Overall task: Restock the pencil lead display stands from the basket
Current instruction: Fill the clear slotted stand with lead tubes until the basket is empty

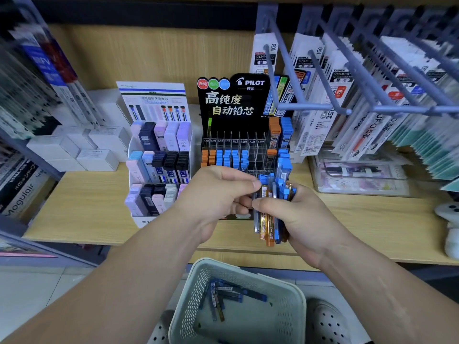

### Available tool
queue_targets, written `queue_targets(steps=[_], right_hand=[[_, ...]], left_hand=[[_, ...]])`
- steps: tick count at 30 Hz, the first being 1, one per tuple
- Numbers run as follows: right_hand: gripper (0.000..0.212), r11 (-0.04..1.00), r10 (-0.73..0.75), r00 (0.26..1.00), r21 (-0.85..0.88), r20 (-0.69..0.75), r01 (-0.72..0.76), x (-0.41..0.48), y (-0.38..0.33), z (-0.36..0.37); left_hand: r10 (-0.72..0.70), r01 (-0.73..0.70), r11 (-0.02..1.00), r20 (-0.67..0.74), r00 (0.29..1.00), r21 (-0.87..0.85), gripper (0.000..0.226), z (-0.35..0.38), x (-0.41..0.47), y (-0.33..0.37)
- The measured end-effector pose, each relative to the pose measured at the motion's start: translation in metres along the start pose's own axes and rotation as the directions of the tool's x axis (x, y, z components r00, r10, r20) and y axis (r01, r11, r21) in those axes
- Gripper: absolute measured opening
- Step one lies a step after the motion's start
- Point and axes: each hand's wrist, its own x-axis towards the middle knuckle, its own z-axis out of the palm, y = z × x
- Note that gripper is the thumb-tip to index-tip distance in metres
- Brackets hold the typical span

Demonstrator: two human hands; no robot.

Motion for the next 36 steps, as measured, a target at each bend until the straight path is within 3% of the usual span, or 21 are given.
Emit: queue_targets(steps=[7, 13, 18, 22, 30, 36], right_hand=[[0.021, 1.000, 0.030, 0.999, 0.002, -0.042, -0.030, -0.005, -0.001, -0.005], [0.021, 0.997, 0.062, 0.997, 0.047, -0.047, -0.059, -0.008, -0.002, -0.010], [0.018, 0.994, 0.082, 0.994, 0.076, -0.073, -0.077, -0.009, -0.004, -0.015], [0.017, 0.995, 0.079, 0.995, 0.066, -0.060, -0.075, -0.008, -0.004, -0.015], [0.031, 0.998, 0.064, 0.996, -0.002, -0.059, -0.064, -0.006, -0.001, -0.016], [0.032, 0.999, 0.050, 0.995, -0.001, -0.083, -0.050, -0.008, -0.003, -0.029]], left_hand=[[0.049, -0.049, 0.999, -0.008, 0.999, 0.011, 0.008, 0.003, -0.004, -0.005], [0.170, -0.158, 0.968, -0.047, 0.984, 0.195, 0.009, -0.014, -0.006, 0.006], [0.322, -0.248, 0.927, -0.255, 0.912, 0.281, 0.009, -0.046, 0.002, 0.015], [0.456, -0.373, 0.882, -0.326, 0.828, 0.287, 0.015, -0.053, 0.004, 0.019], [0.532, -0.427, 0.798, -0.164, 0.831, 0.424, 0.019, -0.023, 0.016, 0.010], [0.587, -0.479, 0.778, -0.200, 0.784, 0.406, 0.023, -0.009, 0.026, 0.017]])
